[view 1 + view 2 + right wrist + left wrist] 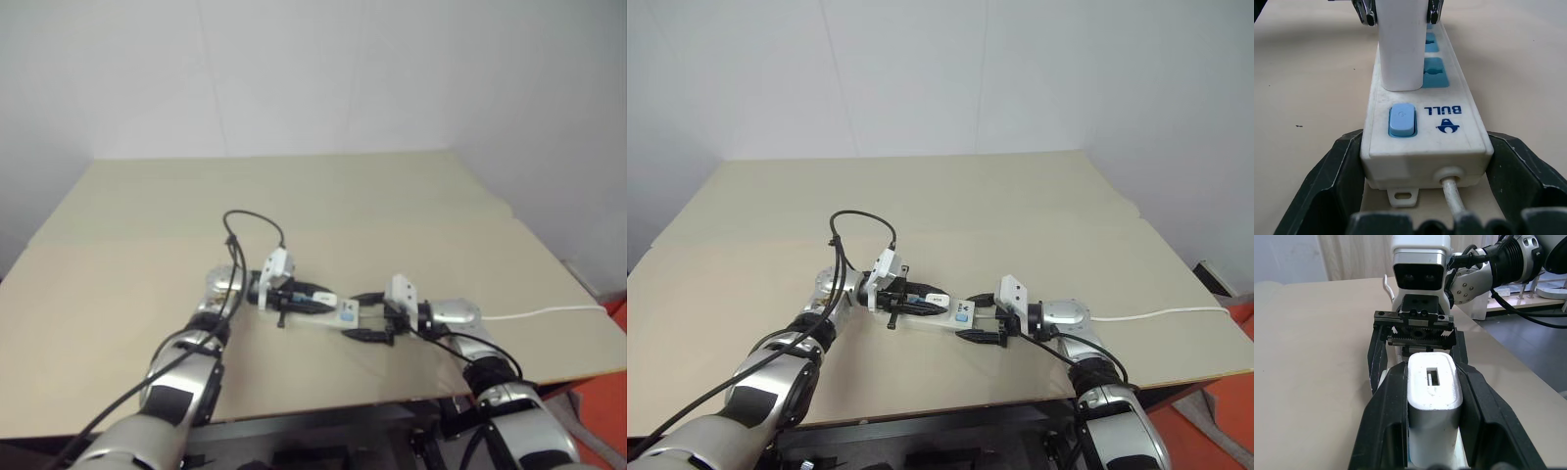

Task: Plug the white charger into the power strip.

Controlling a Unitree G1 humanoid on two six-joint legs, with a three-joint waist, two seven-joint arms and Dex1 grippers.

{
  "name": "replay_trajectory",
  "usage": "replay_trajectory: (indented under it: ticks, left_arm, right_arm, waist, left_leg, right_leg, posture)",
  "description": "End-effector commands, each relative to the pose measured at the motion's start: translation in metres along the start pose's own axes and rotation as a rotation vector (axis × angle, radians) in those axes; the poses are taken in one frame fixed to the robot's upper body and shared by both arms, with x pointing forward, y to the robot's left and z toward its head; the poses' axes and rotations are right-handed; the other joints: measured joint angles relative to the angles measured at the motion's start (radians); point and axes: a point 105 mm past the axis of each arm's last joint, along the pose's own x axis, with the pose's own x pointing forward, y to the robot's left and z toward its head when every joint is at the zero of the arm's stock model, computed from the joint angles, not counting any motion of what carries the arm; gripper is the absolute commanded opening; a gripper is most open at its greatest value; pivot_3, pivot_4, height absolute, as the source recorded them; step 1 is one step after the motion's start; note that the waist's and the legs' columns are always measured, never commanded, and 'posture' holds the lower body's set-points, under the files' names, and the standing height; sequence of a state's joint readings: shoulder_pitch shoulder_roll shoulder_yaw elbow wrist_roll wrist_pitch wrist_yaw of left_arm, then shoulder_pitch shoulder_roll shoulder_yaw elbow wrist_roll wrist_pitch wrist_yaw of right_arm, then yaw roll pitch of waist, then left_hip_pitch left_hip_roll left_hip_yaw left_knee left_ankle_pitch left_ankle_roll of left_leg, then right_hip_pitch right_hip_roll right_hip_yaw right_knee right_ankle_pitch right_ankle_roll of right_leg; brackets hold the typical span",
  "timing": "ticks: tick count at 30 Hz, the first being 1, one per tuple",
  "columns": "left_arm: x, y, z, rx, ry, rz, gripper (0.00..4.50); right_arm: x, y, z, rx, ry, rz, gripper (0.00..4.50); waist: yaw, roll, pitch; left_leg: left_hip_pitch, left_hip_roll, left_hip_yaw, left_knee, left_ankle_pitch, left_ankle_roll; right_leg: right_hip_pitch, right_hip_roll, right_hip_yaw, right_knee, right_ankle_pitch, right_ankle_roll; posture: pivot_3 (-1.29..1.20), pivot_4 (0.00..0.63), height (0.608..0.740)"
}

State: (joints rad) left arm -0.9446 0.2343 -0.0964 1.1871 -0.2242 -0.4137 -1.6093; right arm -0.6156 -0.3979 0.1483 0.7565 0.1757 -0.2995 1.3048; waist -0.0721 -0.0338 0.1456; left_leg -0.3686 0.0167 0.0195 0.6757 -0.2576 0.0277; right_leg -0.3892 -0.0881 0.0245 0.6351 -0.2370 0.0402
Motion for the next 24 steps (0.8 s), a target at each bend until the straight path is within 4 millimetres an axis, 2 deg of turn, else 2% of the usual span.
replay_trajectory:
  ticks: [1,2,12,19,23,24]
  left_arm:
    - [-0.013,-0.012,-0.031,-0.099,0.108,0.006,1.02]
    - [-0.013,-0.011,-0.030,-0.107,0.094,0.020,1.02]
    - [-0.013,-0.003,-0.014,-0.069,-0.008,0.062,4.34]
    - [-0.016,-0.004,-0.009,-0.031,0.021,0.027,4.42]
    - [-0.025,-0.001,0.002,0.041,0.076,0.005,4.42]
    - [-0.033,0.002,0.010,0.074,0.073,0.023,4.47]
  right_arm:
    - [0.002,0.013,-0.019,0.037,0.075,0.046,3.42]
    - [0.002,0.013,-0.019,0.037,0.075,0.045,3.42]
    - [0.003,0.012,-0.019,0.039,0.079,0.041,3.42]
    - [0.004,0.012,-0.019,0.037,0.079,0.042,3.42]
    - [0.003,0.011,-0.018,0.043,0.080,0.043,3.42]
    - [0.003,0.008,-0.018,0.041,0.075,0.023,3.77]
  waist:
    - [0.000,0.000,0.000]
    - [0.000,0.000,0.000]
    - [0.004,0.000,0.000]
    - [0.003,0.000,0.000]
    - [0.002,0.000,0.000]
    - [0.002,0.000,0.000]
  left_leg:
    - [0.000,0.000,0.000,0.000,0.000,0.000]
    - [0.000,0.000,0.000,0.000,0.000,0.000]
    - [0.000,-0.001,0.000,0.000,0.000,0.000]
    - [-0.001,0.000,0.000,0.000,0.000,0.000]
    - [-0.001,0.000,0.000,0.000,-0.001,0.000]
    - [-0.001,0.000,0.000,0.000,-0.001,0.000]
  right_leg:
    - [0.000,0.000,0.000,0.000,0.000,0.000]
    - [0.000,0.000,0.000,0.000,0.000,0.000]
    - [0.001,-0.001,0.000,-0.002,0.000,0.000]
    - [0.000,-0.001,0.000,-0.002,0.000,0.000]
    - [0.000,0.000,0.000,-0.002,0.000,0.000]
    - [0.000,0.000,0.000,-0.002,0.000,0.000]
  posture:
    - [0.00,0.150,0.740]
    - [0.00,0.150,0.740]
    - [0.00,0.150,0.740]
    - [0.00,0.150,0.740]
    - [0.00,0.150,0.740]
    - [0.00,0.150,0.740]
